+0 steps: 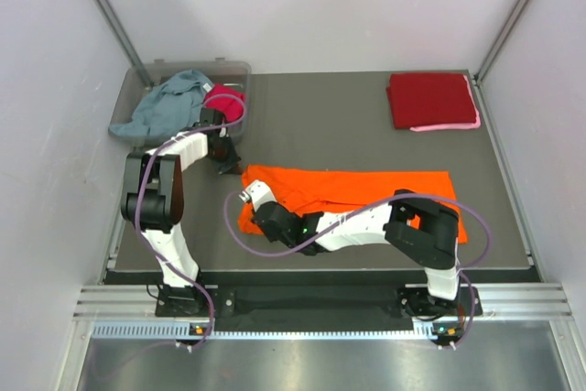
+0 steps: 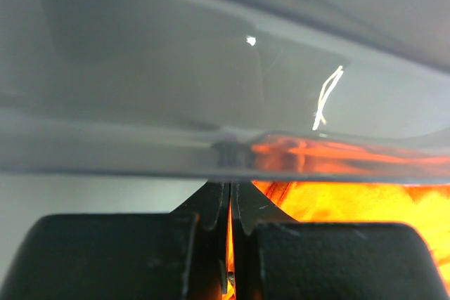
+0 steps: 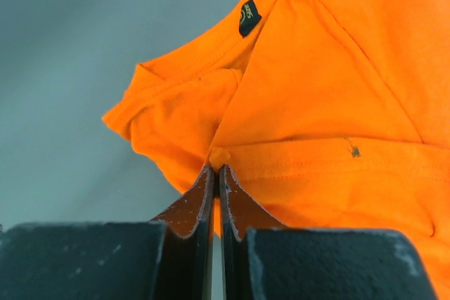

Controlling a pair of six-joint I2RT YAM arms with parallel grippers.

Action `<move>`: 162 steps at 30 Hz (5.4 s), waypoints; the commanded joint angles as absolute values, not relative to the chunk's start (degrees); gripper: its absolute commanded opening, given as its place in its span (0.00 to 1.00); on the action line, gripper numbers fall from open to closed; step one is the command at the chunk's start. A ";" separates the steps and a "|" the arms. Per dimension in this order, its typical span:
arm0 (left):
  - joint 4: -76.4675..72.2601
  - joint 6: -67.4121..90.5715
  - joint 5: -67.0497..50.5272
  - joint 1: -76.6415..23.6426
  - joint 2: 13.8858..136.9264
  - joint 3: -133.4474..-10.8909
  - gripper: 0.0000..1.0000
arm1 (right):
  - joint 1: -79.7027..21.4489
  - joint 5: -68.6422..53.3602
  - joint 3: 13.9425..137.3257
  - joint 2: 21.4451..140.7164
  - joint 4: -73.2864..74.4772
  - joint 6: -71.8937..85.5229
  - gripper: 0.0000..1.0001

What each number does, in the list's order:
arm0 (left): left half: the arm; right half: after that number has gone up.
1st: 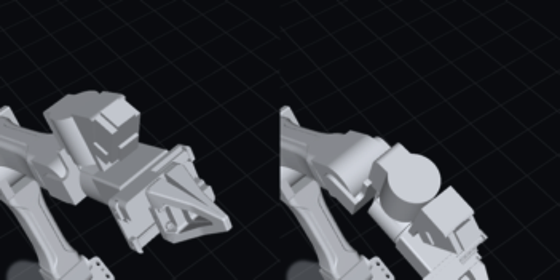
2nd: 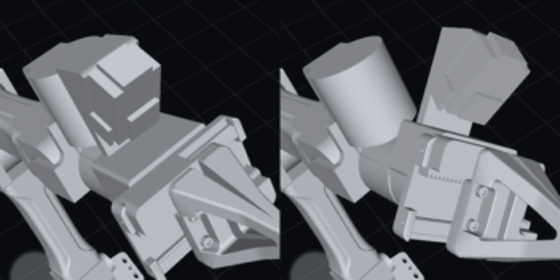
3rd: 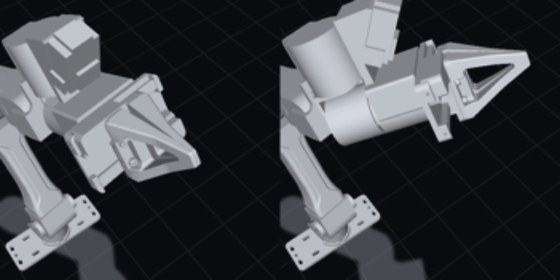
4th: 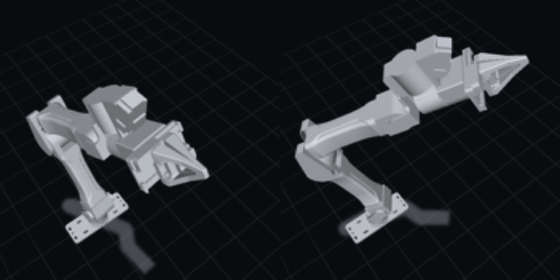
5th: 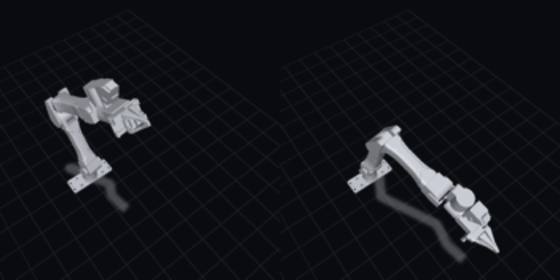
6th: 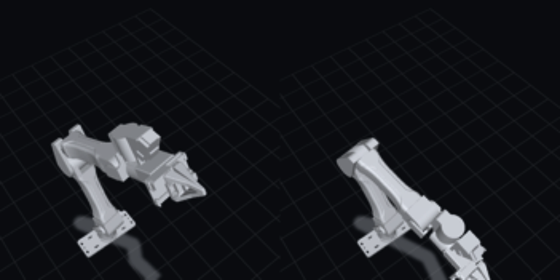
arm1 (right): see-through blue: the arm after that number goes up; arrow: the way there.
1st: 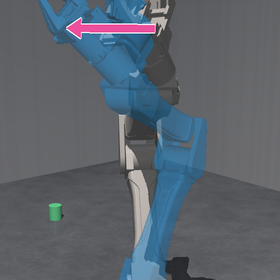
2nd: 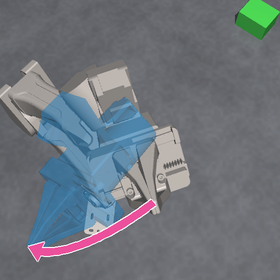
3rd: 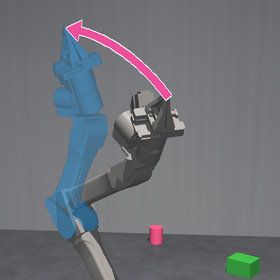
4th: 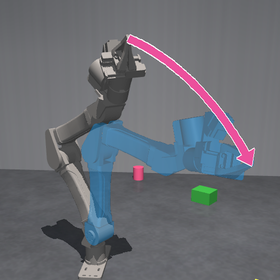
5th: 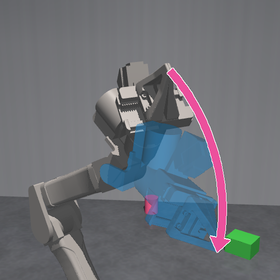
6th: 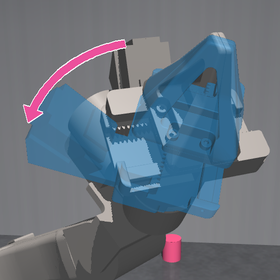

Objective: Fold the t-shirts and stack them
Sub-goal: Fold the tshirt

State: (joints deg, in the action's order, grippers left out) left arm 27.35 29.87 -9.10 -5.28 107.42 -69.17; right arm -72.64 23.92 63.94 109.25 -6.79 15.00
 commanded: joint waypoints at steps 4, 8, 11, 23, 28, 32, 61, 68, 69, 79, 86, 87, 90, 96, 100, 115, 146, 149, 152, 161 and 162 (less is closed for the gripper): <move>27.16 28.83 -6.50 -4.92 109.34 -69.87 0.00 | -73.56 24.34 63.19 106.61 -10.28 18.36 0.00; 28.12 28.39 -6.77 -4.92 108.90 -70.84 0.00 | -73.48 24.70 64.68 107.23 -8.71 18.20 0.03; 30.75 27.95 -4.93 -4.92 108.02 -73.64 0.00 | -72.95 21.99 66.88 104.87 -5.90 17.14 0.22; 31.21 25.84 -9.04 -5.27 96.08 -73.05 0.10 | -58.37 0.91 61.18 92.02 -1.93 16.96 0.35; 27.78 24.79 -20.71 -7.03 93.69 -66.45 0.15 | -50.12 -6.67 60.12 93.86 -1.15 14.16 0.42; 26.02 24.43 -23.11 -8.17 96.14 -65.48 0.15 | -44.66 -12.63 60.82 97.02 -0.97 11.78 0.45; 29.44 26.54 -7.56 -8.61 107.05 -69.17 0.11 | -39.81 -25.31 60.82 105.47 -3.25 6.50 0.39; 32.16 25.05 -7.29 -8.61 103.45 -71.45 0.15 | -39.73 -23.29 60.91 105.47 -2.29 6.77 0.30; 33.30 24.96 -7.38 -8.70 103.19 -71.98 0.15 | -39.73 -23.20 60.91 105.12 -2.11 6.59 0.22; 33.58 25.48 -11.15 -12.83 94.57 -68.13 0.17 | -39.81 -21.28 57.05 101.60 -2.19 6.24 0.18; 33.92 27.51 -10.99 -18.36 87.72 -60.21 0.16 | -39.81 -19.07 57.65 102.13 -2.46 6.85 0.16; 33.84 28.03 -10.20 -18.98 85.71 -59.42 0.15 | -39.90 -19.16 57.92 102.65 -2.29 6.86 0.15; 33.84 29.79 -8.36 -21.79 82.11 -56.52 0.14 | -39.82 -19.16 58.71 103.10 -1.58 6.77 0.15; 30.59 35.67 -8.35 -26.45 76.39 -49.41 0.10 | -39.64 -19.07 59.32 102.92 -0.88 6.59 0.18; 29.97 37.35 -7.91 -28.39 75.32 -47.29 0.09 | -39.73 -19.25 60.29 103.45 -0.17 6.50 0.18; 25.57 38.67 -4.15 -30.06 78.48 -39.64 0.07 | -38.32 -19.51 58.89 103.97 -0.09 6.33 0.16; 35.95 32.18 5.88 -24.53 78.21 -58.00 0.21 | -36.92 -9.34 59.68 91.85 8.86 16.87 0.27; 35.78 31.20 6.60 -20.85 81.73 -60.72 0.24 | -35.78 -6.16 59.68 88.16 11.33 18.19 0.32; 31.48 30.06 3.35 -17.16 83.32 -59.42 0.32 | -34.63 -6.24 59.33 85.00 11.78 18.28 0.36; 19.78 25.93 -6.68 -13.10 92.10 -60.11 0.36 | -33.84 -5.10 56.35 80.34 9.95 18.19 0.42; 19.17 25.75 -6.07 -13.10 92.89 -60.55 0.36 | -33.58 -5.10 55.90 80.25 9.32 18.89 0.42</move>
State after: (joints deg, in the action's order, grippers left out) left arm 25.36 28.29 -3.27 -13.02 90.94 -58.41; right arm -34.54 -6.22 57.67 82.70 11.03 17.52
